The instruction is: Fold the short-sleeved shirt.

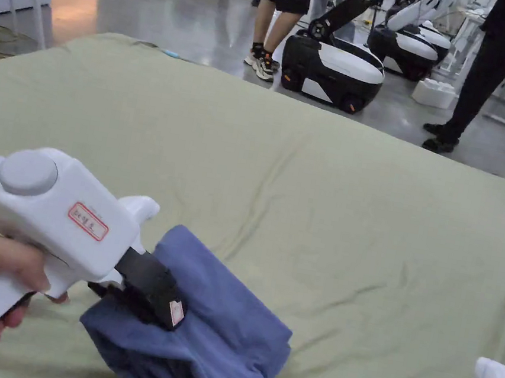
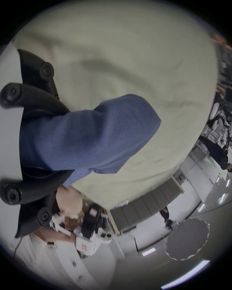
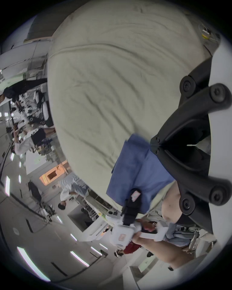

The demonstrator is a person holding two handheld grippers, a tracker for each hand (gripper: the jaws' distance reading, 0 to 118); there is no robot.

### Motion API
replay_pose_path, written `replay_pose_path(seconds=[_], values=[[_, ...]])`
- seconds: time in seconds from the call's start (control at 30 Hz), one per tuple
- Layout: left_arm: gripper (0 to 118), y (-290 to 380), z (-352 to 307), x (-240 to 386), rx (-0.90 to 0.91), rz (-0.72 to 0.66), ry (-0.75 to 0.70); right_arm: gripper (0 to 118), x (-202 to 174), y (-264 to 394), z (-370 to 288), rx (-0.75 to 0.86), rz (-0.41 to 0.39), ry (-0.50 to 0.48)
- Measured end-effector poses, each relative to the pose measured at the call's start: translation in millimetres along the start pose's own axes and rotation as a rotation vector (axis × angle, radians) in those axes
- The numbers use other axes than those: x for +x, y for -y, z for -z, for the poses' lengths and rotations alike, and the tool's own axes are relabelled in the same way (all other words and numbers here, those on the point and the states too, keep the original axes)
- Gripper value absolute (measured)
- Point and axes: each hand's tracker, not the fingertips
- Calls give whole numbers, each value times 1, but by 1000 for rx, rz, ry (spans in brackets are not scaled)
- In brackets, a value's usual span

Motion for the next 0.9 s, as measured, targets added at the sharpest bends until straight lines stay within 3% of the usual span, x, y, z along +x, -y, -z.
replay_pose_path(seconds=[0.13, 0.27, 0.47, 0.67, 0.77, 0.8, 0.87, 0.9], values=[[30, -14, -92, -55, 38, 10, -343, 2, -28, -4, -11, 57, -2, -107], [30, -24, -155, -131, 40, -14, -689, 2, -54, -5, -8, 64, -41, -140], [29, -18, -190, -257, -44, -147, -854, 2, -82, -4, 15, 4, -83, -127], [29, 3, -184, -316, -98, -133, -1074, 2, -102, -3, 36, -28, -107, -90], [32, 13, -188, -347, -43, -180, -1057, 2, -108, -3, 41, -33, -120, -75], [45, 15, -188, -347, -20, -180, -1077, 2, -111, -3, 41, -33, -124, -71], [118, 23, -195, -332, 35, -168, -1147, 2, -115, -3, 39, -24, -135, -72], [118, 28, -204, -316, 117, -143, -1099, 2, -117, -3, 37, -16, -140, -72]])
